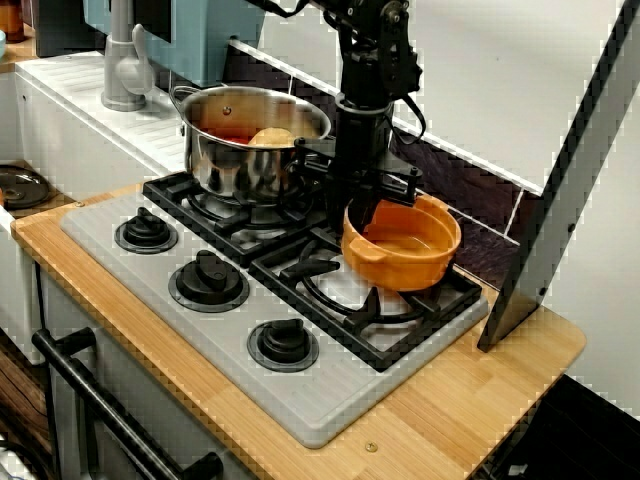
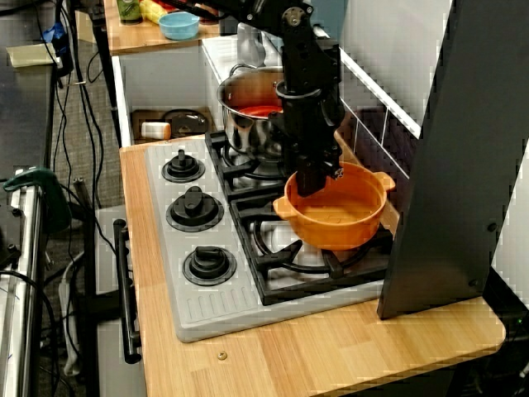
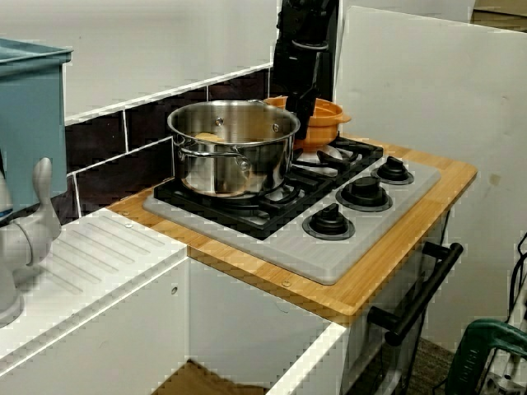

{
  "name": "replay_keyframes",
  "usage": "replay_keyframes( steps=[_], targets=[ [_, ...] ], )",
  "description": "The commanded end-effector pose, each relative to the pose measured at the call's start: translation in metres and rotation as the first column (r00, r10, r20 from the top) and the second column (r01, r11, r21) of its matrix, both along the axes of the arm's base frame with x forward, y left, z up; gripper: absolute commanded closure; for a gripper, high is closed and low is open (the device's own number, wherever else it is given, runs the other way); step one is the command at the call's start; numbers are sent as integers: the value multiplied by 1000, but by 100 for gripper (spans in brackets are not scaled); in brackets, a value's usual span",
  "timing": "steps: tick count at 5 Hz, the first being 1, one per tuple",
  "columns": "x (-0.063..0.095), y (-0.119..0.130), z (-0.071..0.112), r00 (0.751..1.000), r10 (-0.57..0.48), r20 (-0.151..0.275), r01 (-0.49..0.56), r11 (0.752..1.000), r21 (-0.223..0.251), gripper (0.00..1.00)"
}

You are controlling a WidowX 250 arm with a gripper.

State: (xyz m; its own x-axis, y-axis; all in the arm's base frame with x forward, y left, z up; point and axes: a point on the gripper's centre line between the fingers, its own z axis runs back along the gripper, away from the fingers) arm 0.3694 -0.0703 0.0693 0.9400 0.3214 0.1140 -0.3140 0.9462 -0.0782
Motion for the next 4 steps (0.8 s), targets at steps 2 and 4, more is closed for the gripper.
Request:
replay_keyframes(
  steps=[2,4],
  targets=[
    [3,4,17,999,-17,43,17,1000,9,0],
    [-5,4,31,998,-12,63,13,1000,-18,0]
  ],
)
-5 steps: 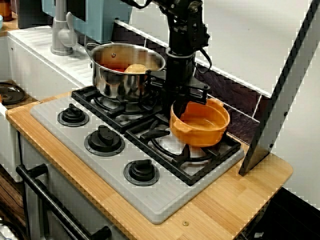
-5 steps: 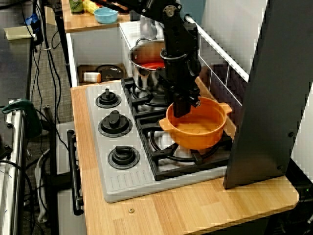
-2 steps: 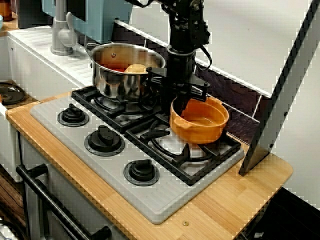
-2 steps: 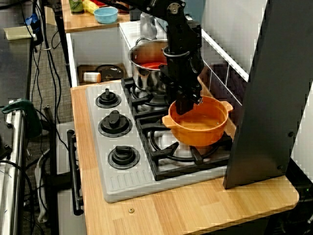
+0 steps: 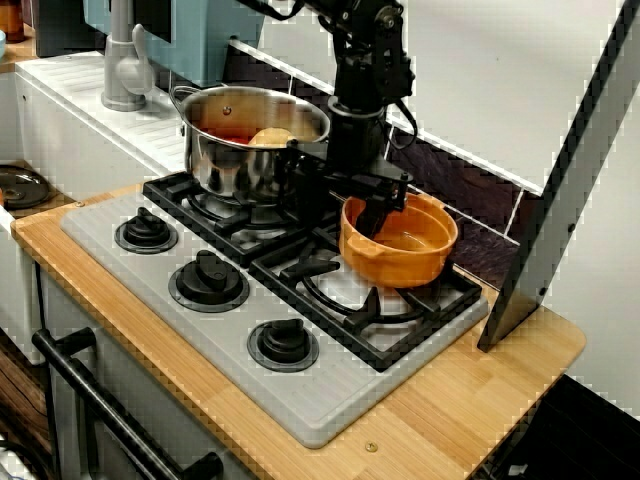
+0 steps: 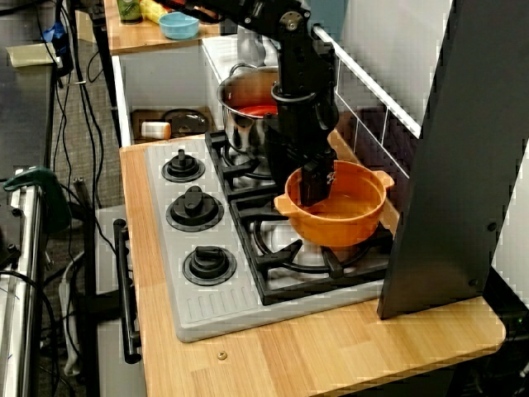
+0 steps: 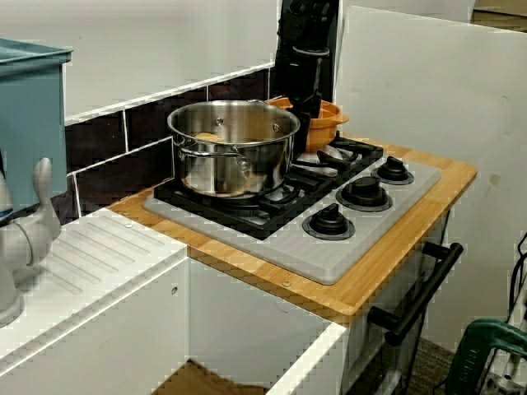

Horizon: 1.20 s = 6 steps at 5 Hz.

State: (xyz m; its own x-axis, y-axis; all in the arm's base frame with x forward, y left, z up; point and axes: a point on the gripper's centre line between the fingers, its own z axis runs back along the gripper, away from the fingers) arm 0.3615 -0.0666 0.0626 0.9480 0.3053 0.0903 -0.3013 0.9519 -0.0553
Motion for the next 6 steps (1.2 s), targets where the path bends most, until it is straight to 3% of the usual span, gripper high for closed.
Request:
replay_keyframes(
  steps=[1,3,4,6],
  targets=[
    [0,0,47,994,8,105,-3,999,-54,0],
    [-5,4,70,990,20,136,-7,995,-95,0],
    [-10,13,84,995,-17,100,31,989,-143,0],
    [-24,33,108,990,-76,118,93,986,-138,0]
  ],
)
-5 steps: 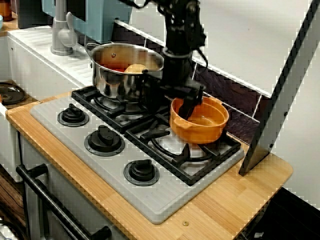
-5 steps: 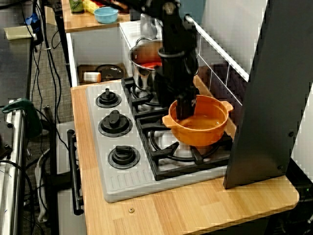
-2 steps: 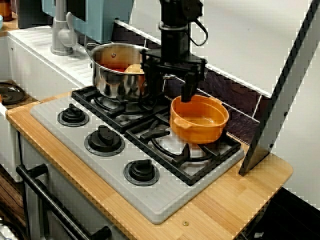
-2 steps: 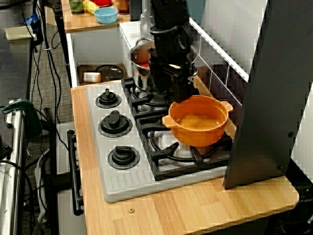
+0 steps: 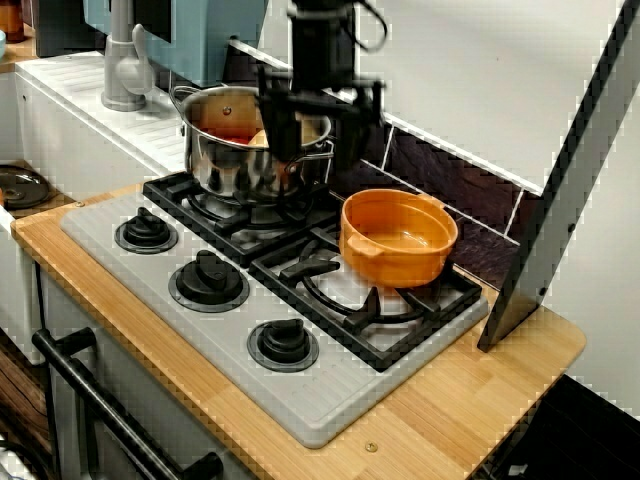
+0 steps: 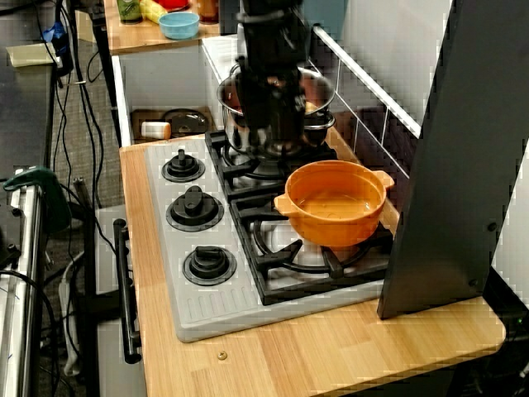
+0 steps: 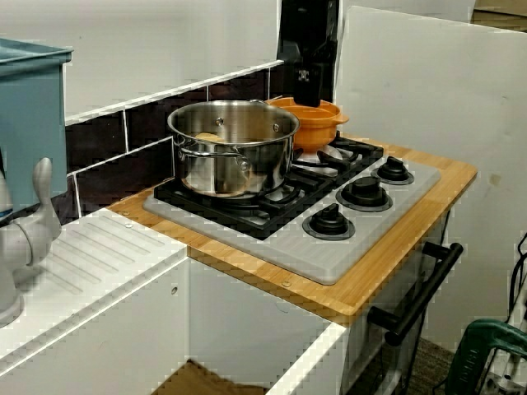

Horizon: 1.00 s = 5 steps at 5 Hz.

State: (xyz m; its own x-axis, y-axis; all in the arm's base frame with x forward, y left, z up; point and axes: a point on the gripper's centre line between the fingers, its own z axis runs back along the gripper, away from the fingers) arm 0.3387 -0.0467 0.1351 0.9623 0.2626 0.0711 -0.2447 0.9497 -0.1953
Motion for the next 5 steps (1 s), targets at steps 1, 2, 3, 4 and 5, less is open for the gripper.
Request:
replay_keyframes(
  steps=[1,2,3,4,5],
  targets=[
    [-1,20,40,994,-41,103,40,999,15,0],
    [2,29,40,992,-75,102,70,996,51,0],
    [5,37,38,990,-96,104,88,993,81,0],
    [10,47,38,984,-129,121,113,985,126,0],
    [15,57,36,982,-143,121,124,980,156,0]
  ],
)
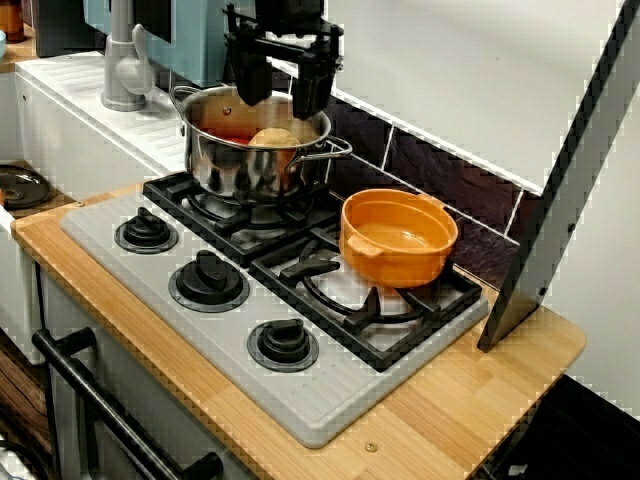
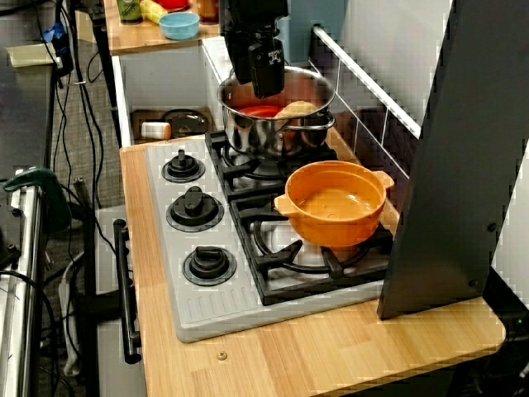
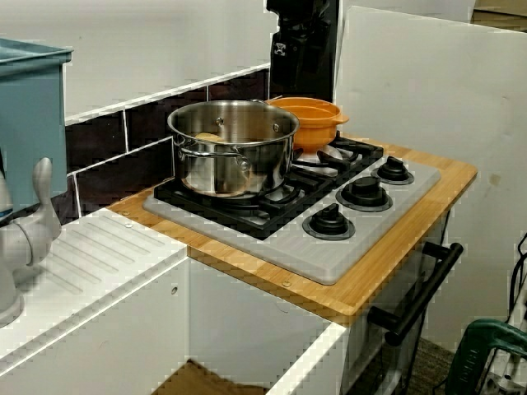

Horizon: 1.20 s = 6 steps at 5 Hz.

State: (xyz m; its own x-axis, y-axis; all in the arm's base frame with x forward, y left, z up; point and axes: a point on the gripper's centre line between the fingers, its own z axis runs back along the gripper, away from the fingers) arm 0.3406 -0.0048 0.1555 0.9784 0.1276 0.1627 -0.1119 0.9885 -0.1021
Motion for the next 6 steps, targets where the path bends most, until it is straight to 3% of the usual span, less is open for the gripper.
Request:
replay_keyframes(
  steps=[1,4,6],
  targets=[
    [15,22,13,998,-25,54,22,999,45,0],
    [18,55,-25,997,-62,-39,65,994,91,0],
    [27,62,-45,998,-30,-55,36,994,102,0]
  ],
)
